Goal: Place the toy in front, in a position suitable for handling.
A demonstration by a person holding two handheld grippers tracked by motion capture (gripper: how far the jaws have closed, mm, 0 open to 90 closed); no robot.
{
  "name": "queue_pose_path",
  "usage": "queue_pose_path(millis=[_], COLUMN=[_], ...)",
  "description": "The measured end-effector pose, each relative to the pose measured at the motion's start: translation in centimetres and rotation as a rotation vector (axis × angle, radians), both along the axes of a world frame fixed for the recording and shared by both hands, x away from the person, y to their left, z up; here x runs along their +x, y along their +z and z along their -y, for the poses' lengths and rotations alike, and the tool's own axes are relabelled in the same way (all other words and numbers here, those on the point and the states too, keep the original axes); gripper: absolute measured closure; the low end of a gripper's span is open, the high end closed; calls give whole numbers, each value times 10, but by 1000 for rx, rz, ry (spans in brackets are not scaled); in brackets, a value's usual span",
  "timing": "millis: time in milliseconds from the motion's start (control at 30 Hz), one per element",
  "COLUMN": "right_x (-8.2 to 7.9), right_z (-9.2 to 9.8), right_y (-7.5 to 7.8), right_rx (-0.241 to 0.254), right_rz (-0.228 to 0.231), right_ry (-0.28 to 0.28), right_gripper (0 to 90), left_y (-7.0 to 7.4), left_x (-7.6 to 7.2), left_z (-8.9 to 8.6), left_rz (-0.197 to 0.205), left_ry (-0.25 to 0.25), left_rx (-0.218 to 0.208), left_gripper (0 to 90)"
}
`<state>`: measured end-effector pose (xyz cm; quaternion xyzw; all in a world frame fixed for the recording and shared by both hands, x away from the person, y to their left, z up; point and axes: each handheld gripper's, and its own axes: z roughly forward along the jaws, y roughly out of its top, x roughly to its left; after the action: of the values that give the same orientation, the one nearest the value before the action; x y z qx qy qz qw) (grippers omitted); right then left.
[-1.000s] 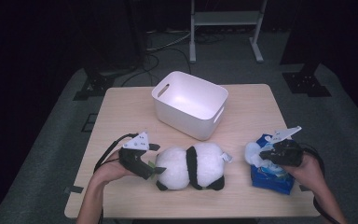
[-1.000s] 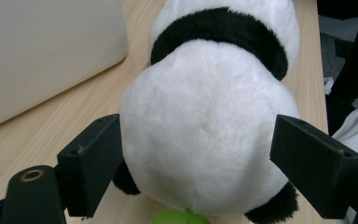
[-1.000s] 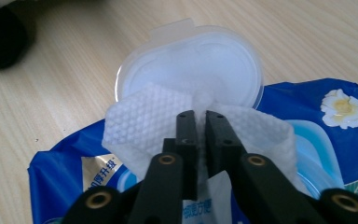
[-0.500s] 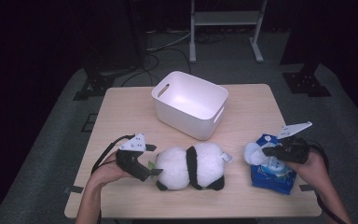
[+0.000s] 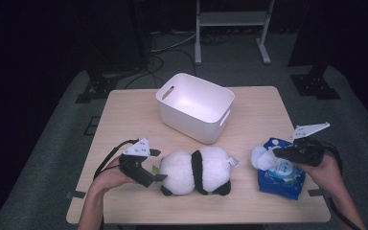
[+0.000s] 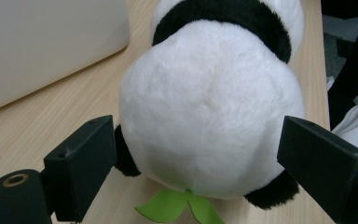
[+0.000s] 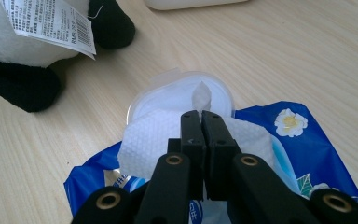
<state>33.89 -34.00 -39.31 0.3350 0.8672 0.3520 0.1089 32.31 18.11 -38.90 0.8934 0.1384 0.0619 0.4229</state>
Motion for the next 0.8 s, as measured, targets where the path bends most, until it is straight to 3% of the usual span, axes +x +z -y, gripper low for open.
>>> queue_pose_path(millis=[333, 800], right_x=[1, -1], right_z=[-1, 2], right_y=[0, 25], right_rx=[11, 75], right_rz=[-6, 32], right_ry=[2, 4], right_gripper=[876, 877], left_y=[-2, -3], left_x=[0, 0], left_z=[0, -2], left_rz=[-2, -6], left_ry=[-9, -7], left_rx=[11, 7], left_gripper=[102, 99])
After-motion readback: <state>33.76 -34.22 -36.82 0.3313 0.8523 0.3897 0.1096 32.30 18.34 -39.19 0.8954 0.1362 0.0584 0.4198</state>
